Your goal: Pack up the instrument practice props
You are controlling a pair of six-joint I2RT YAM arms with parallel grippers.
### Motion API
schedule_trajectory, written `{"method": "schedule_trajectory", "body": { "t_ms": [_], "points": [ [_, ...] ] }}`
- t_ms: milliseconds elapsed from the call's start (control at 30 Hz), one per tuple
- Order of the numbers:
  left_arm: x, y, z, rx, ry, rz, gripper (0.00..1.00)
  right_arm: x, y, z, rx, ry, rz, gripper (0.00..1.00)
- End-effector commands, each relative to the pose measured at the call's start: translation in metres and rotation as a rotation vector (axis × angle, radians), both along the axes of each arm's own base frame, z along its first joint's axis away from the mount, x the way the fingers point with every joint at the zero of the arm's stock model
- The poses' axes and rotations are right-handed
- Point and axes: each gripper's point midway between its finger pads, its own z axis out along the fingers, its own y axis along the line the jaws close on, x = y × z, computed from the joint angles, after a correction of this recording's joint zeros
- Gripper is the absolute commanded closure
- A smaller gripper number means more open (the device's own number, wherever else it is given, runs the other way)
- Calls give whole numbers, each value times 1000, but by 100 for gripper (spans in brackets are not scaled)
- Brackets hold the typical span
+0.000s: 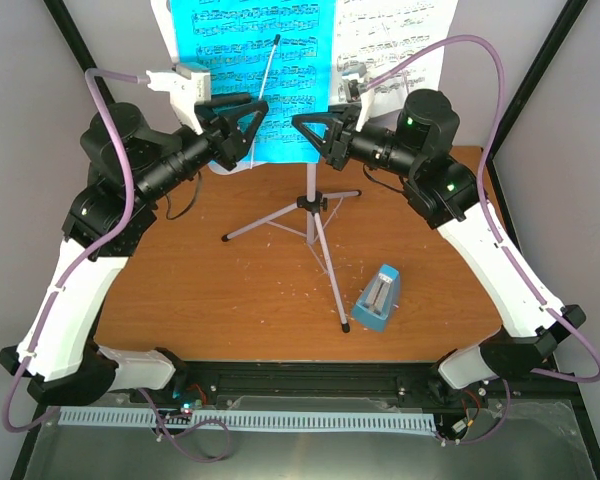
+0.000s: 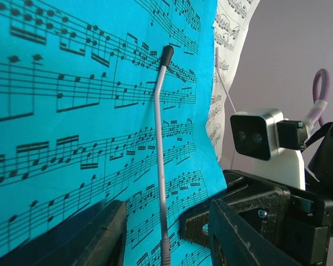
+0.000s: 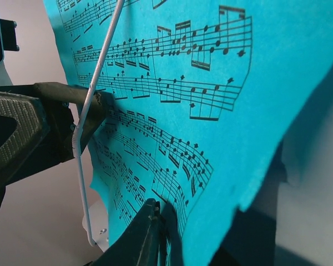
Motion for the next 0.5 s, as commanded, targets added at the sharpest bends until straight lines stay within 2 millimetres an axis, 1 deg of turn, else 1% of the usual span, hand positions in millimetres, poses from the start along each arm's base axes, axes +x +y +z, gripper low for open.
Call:
{"method": "schedule_trajectory", "body": {
  "t_ms": [0, 100, 267, 333, 367, 433, 467],
  "points": [
    [-10, 4, 10, -4, -44, 0, 61, -9, -4, 9, 15, -28, -4, 90],
    [-10, -3, 10, -4, -39, -37, 68, -9, -4, 8, 15, -28, -2, 90],
    [-5, -14, 4, 7, -17, -72, 69, -8, -4, 8, 15, -26, -3, 90],
    [-5, -15, 5, 5, -18, -72, 69, -9, -4, 8, 14, -25, -3, 90],
    [-5, -15, 5, 4, -21, -74, 71, -9, -4, 7, 13, -26, -3, 90],
    [-6, -14, 7, -1, -30, -76, 79, -9, -4, 8, 13, -28, -3, 91],
    [-7, -14, 7, -2, -34, -74, 87, -9, -5, 8, 15, -29, -8, 92]
  ]
}}
